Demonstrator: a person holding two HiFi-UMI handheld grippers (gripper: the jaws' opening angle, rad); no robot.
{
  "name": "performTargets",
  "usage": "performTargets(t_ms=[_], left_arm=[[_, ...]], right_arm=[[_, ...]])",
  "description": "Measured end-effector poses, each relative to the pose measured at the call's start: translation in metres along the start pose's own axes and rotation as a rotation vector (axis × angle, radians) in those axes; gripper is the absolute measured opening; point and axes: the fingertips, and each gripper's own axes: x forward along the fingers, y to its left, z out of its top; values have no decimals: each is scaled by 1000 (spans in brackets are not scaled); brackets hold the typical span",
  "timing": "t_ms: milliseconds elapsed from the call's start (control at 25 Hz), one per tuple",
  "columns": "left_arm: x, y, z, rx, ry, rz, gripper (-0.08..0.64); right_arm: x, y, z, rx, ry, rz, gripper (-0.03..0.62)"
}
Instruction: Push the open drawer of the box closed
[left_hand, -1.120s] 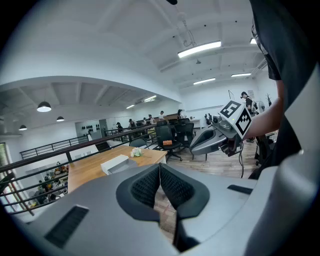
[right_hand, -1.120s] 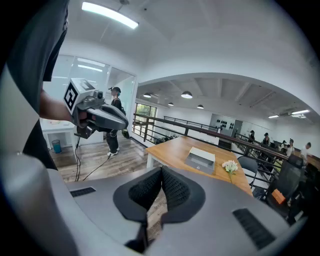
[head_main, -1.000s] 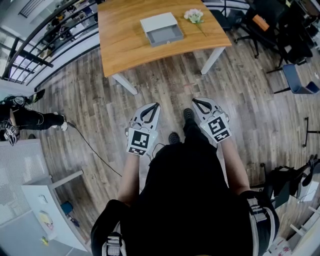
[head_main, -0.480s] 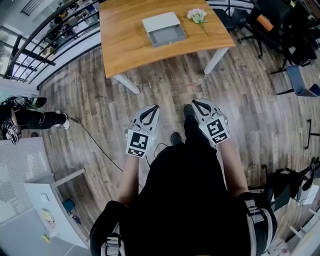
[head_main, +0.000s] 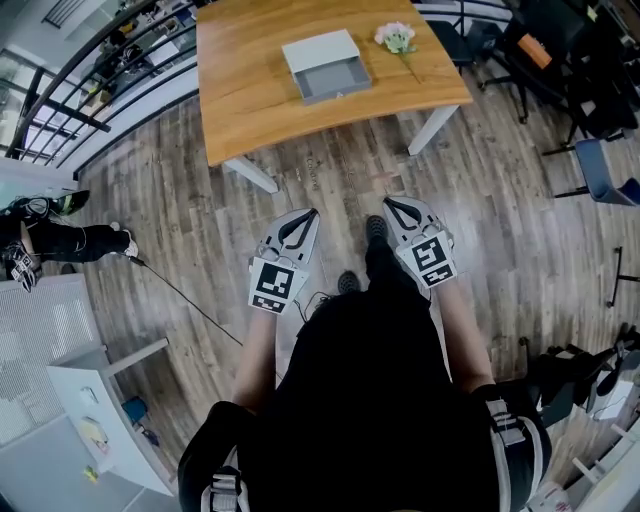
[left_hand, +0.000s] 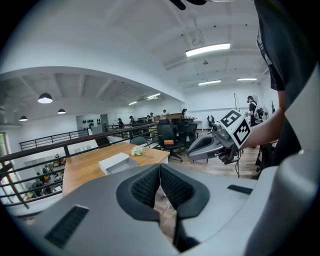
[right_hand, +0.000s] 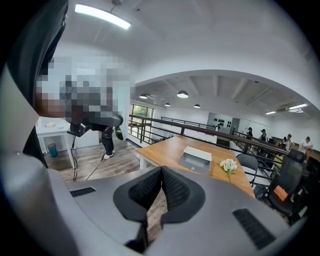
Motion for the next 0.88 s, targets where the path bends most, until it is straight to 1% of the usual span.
performTargets(t_ms=[160, 360, 520, 880], left_arm=[[18, 13, 7, -2, 4, 4, 25], [36, 27, 9, 4, 18, 10, 25], [50, 45, 20, -2, 19, 27, 25], [92, 71, 40, -14, 42, 64, 25]], right_arm=[[17, -22, 5, 3, -2, 6, 15], [34, -42, 5, -28, 10, 23, 15], [50, -64, 14, -23, 7, 34, 15], [81, -112, 24, -21, 0, 88, 15]])
